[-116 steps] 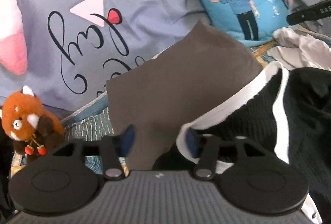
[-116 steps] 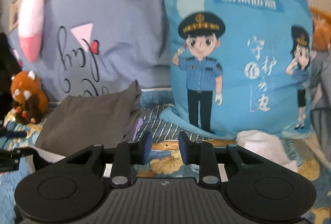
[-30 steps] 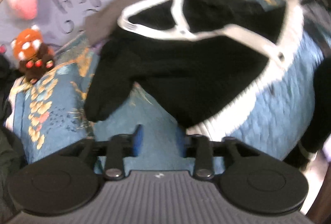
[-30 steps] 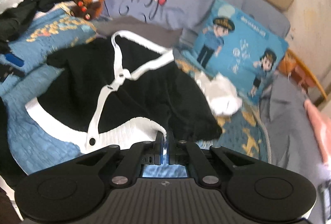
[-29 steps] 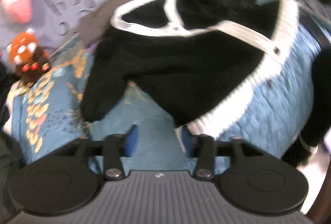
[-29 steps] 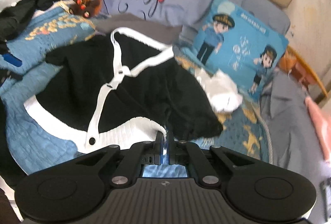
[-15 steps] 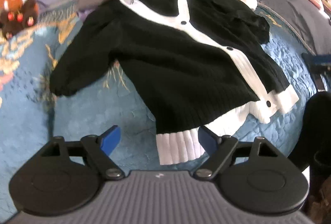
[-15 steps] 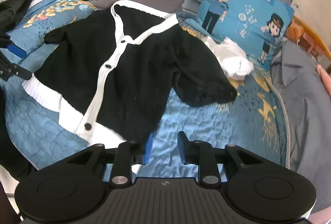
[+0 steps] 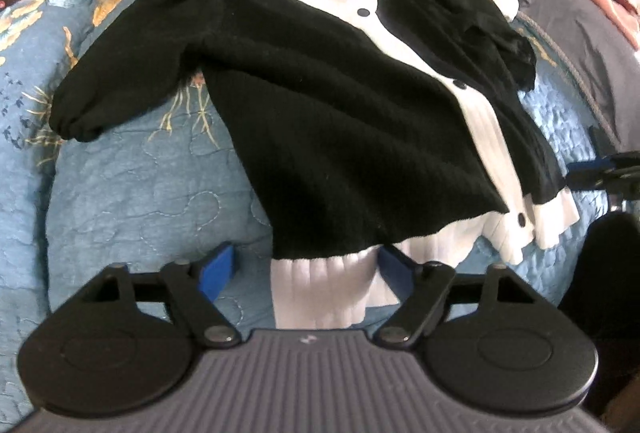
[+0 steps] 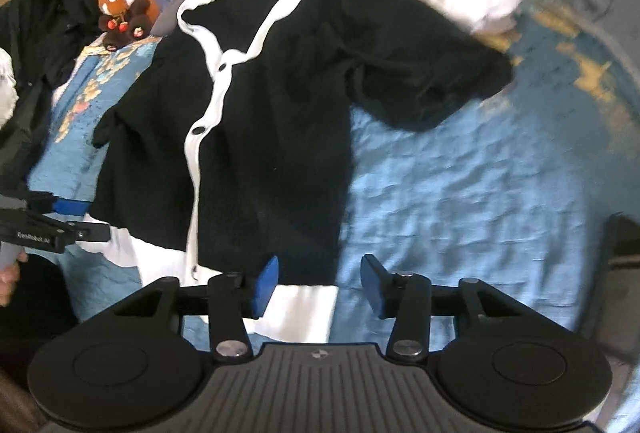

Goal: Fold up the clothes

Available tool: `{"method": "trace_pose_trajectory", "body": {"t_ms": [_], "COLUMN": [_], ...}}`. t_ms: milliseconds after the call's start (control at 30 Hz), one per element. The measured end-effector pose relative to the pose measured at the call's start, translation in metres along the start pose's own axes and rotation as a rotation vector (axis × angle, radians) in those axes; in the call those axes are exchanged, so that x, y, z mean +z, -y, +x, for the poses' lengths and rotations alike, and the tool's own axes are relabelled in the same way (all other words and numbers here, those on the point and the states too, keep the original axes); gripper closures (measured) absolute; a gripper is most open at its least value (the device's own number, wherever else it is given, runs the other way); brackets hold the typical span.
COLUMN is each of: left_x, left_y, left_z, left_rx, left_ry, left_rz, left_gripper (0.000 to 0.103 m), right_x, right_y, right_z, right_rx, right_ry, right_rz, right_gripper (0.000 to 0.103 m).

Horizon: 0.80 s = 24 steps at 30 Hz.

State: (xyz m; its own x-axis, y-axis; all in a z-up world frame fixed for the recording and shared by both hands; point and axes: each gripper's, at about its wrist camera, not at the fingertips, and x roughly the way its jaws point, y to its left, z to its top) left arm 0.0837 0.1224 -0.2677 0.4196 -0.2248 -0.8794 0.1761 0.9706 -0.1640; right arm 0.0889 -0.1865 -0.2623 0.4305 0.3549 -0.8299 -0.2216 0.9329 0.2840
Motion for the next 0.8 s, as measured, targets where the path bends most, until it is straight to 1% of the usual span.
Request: {"method": "trace_pose_trajectory", "body": {"t_ms": [33, 67, 100, 133, 167, 200, 233, 267, 300, 367, 400, 467, 567, 633, 800], "left_x": [0.001, 0.001, 0.002, 0.003, 0.004, 0.003, 0.003, 0.003, 0.003, 0.004, 0.004, 0.005, 0.005, 0.005, -0.003], "left_y": [-0.001, -0.002, -0.003, -0.004, -0.005, -0.007, -0.009, -0.010, -0.010, -0.008, -0.005, 0.002, 0.009, 0.009, 0.015], "left_z": [0.001, 0.001, 0.002, 0.001, 0.000, -0.001, -0.002, -0.003, -0.003, -0.005, -0.006, -0.010, -0.024, -0.039, -0.090], "left_rx": [-0.002, -0.003, -0.004, -0.007, -0.009, -0.028, -0.048, -0.068, -0.067, -0.063, -0.049, -0.017, 0.044, 0.072, 0.071], "left_ry": [0.000, 0.000, 0.000, 0.003, 0.006, 0.008, 0.010, 0.012, 0.013, 0.014, 0.016, 0.024, 0.054, 0.073, 0.173], "left_rz": [-0.007, -0.014, -0.022, -0.028, -0.034, -0.051, -0.068, -0.085, -0.086, -0.087, -0.072, -0.050, -0.022, -0.019, -0.024], "left_gripper": [0.027, 0.030, 0.035, 0.039, 0.047, 0.061, 0.070, 0.083, 0.085, 0.087, 0.091, 0.093, 0.093, 0.094, 0.094], "right_x": [0.001, 0.002, 0.002, 0.002, 0.002, 0.002, 0.001, -0.001, -0.002, -0.004, -0.004, -0.005, -0.006, -0.005, 0.005], "right_y": [0.000, 0.001, 0.002, 0.002, 0.002, 0.001, 0.001, 0.000, 0.000, 0.001, 0.001, 0.001, -0.006, -0.011, -0.022], "right_z": [0.007, 0.014, 0.018, 0.019, 0.019, 0.018, 0.018, 0.017, 0.017, 0.015, 0.014, 0.009, -0.005, -0.016, -0.058], "right_rx": [0.007, 0.007, 0.003, 0.008, 0.016, 0.021, 0.029, 0.043, 0.056, 0.063, 0.061, 0.054, 0.023, -0.005, 0.005], "right_ry": [-0.017, -0.029, -0.031, -0.024, -0.014, -0.006, -0.001, 0.002, 0.001, 0.010, 0.018, 0.038, 0.088, 0.116, 0.181], "right_rz": [0.010, 0.020, 0.035, 0.056, 0.077, 0.087, 0.080, 0.067, 0.066, 0.084, 0.090, 0.094, 0.055, 0.027, -0.013], "right_gripper": [0.055, 0.055, 0.054, 0.050, 0.048, 0.050, 0.066, 0.078, 0.099, 0.098, 0.098, 0.098, 0.099, 0.099, 0.099]}}
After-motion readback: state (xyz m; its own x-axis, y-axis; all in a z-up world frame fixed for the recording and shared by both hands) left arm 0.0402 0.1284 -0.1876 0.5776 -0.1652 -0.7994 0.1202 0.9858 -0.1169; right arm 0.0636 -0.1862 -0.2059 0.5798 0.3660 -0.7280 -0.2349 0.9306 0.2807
